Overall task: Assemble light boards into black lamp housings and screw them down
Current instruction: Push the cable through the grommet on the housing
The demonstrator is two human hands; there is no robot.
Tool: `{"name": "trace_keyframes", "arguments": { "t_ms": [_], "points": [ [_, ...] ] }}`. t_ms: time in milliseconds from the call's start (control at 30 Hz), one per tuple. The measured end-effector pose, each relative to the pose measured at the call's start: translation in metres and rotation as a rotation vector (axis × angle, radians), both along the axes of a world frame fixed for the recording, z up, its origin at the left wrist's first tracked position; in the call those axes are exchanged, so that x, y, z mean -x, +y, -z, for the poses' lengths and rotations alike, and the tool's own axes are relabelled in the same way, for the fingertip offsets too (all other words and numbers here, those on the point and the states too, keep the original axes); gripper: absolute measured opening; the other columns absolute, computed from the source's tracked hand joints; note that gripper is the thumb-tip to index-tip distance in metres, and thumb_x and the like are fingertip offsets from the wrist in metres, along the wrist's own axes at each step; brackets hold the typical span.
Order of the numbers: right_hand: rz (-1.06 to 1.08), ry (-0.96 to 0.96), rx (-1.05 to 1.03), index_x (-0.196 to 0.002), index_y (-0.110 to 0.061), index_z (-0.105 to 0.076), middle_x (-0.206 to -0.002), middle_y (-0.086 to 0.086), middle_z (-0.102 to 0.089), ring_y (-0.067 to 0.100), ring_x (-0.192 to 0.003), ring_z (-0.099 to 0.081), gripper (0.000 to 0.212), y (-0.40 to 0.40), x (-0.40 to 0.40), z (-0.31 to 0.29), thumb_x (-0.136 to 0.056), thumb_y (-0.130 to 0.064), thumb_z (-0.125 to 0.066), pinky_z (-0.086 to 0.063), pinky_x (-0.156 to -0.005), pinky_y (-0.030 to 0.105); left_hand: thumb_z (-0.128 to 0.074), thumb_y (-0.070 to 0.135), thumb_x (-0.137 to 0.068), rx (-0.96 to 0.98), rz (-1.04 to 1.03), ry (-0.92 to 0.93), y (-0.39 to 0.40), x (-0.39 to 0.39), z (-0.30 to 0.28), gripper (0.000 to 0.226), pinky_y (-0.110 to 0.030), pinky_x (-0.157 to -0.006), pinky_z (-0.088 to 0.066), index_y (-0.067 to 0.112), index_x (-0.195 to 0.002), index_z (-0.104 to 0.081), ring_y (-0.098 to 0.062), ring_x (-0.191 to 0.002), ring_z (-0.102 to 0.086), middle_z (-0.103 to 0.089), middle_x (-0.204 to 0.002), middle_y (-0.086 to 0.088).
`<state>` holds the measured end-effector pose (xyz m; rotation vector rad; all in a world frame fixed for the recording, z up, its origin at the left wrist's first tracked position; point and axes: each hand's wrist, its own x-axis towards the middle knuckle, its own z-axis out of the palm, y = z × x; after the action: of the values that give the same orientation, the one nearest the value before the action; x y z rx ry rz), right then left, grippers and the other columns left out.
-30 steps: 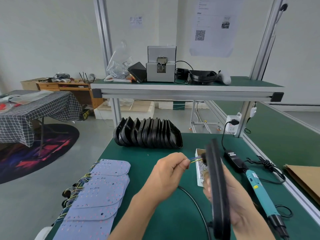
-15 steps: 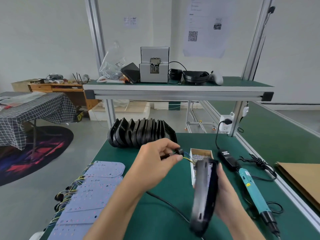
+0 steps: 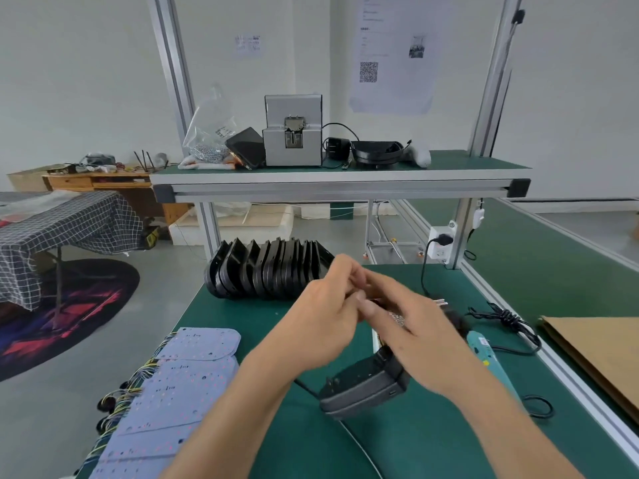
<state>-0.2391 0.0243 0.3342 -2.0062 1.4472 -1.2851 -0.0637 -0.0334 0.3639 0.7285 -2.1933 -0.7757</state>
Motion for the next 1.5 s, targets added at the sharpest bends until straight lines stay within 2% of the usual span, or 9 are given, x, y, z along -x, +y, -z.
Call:
{"name": "trace_keyframes", "arguments": {
  "t_ms": [200,433,633,767,900,1000,1133,1333,1500],
  "points": [
    [-0.003,0.061,-0.043,-0.103,-0.043,-0.072,-0.081,-0.017,-0.067,0.009,-0.068,-0.057,0.016,0.001,-0.008,-0.006,-0.106,-0.039,-0.057,-0.045,-0.064,0.025,-0.051,0.011,-0.105,-0.099,-0.053,0.059,-0.005,-0.004,0.004,0.023,-0.037,-0.055,-0.047,0.033,-0.102,-0.045,-0.016,-0.059,-0.055,-0.064,-0.064,0.0],
    [0.045,0.197,-0.151,-0.088,-0.038,-0.068,-0.085,-0.016,-0.064,0.004,-0.081,-0.059,0.011,0.005,0.006,-0.006,-0.098,-0.043,-0.067,-0.041,-0.071,0.019,-0.05,0.009,-0.104,-0.193,-0.014,0.104,-0.005,0.002,0.006,0.022,-0.024,-0.049,-0.035,0.03,-0.099,-0.047,-0.015,-0.052,-0.037,-0.047,-0.052,0.007],
    [0.014,0.16,-0.334,-0.094,-0.045,-0.076,-0.084,-0.009,-0.071,-0.002,-0.07,-0.054,0.011,0.005,0.019,0.002,-0.094,-0.05,-0.067,-0.049,-0.075,0.039,-0.052,0.009,-0.104,-0.229,-0.001,0.108,-0.003,0.007,0.003,0.019,-0.023,-0.045,-0.034,0.027,-0.099,-0.049,-0.014,-0.05,-0.037,-0.051,-0.055,0.001],
    [-0.054,0.117,-0.376,-0.099,-0.04,-0.081,-0.083,-0.047,-0.062,-0.024,-0.086,-0.053,0.013,0.006,0.025,0.013,-0.098,-0.034,-0.07,-0.038,-0.082,0.002,-0.052,0.007,-0.104,-0.234,-0.002,0.106,-0.001,0.007,0.003,0.019,-0.023,-0.045,-0.032,0.025,-0.099,-0.049,-0.016,-0.049,-0.034,-0.051,-0.055,-0.001],
    [-0.074,0.205,-0.377,-0.108,-0.039,-0.079,-0.097,-0.054,-0.058,-0.005,-0.153,-0.024,0.016,0.005,0.027,0.023,-0.101,-0.035,-0.066,-0.008,-0.13,0.041,-0.052,0.006,-0.104,-0.251,0.006,0.106,0.002,0.01,0.005,0.021,-0.029,-0.048,-0.031,0.026,-0.096,-0.049,-0.02,-0.052,-0.033,-0.05,-0.058,-0.006],
    [-0.1,0.264,-0.438,-0.117,-0.046,-0.075,-0.139,-0.04,-0.053,-0.009,-0.152,-0.018,0.02,0.006,0.031,0.022,-0.101,-0.04,-0.064,-0.004,-0.13,0.044,-0.051,0.007,-0.105,-0.254,0.012,0.094,0.004,0.012,0.006,0.021,-0.028,-0.048,-0.032,0.026,-0.096,-0.049,-0.019,-0.052,-0.037,-0.048,-0.057,-0.004],
    [-0.243,0.025,-0.361,-0.131,-0.046,-0.07,-0.137,-0.04,-0.057,-0.019,-0.138,-0.038,0.033,0.003,0.038,0.008,-0.102,-0.029,-0.068,-0.028,-0.114,0.011,-0.047,0.007,-0.106,-0.207,-0.004,0.106,0.003,0.01,0.001,0.018,-0.018,-0.046,-0.033,0.024,-0.098,-0.05,-0.007,-0.046,-0.037,-0.043,-0.058,0.002],
    [-0.27,-0.077,-0.449,-0.105,-0.037,-0.082,-0.122,-0.028,-0.071,-0.013,-0.124,-0.056,0.012,-0.007,0.031,0.005,-0.096,-0.032,-0.076,-0.037,-0.107,0.017,-0.048,0.004,-0.105,-0.239,0.015,0.167,0.002,0.013,-0.005,0.019,-0.02,-0.052,-0.04,0.021,-0.099,-0.051,-0.016,-0.056,-0.045,-0.048,-0.062,-0.004],
    [-0.279,-0.011,-0.492,-0.107,-0.036,-0.082,-0.143,-0.023,-0.061,-0.003,-0.148,-0.037,0.013,-0.008,0.033,0.001,-0.096,-0.033,-0.077,-0.024,-0.128,0.046,-0.053,0.003,-0.103,-0.296,0.054,0.242,0.0,0.013,-0.002,0.021,-0.037,-0.065,-0.044,0.023,-0.097,-0.053,-0.026,-0.065,-0.047,-0.051,-0.065,-0.01]
  ]
}}
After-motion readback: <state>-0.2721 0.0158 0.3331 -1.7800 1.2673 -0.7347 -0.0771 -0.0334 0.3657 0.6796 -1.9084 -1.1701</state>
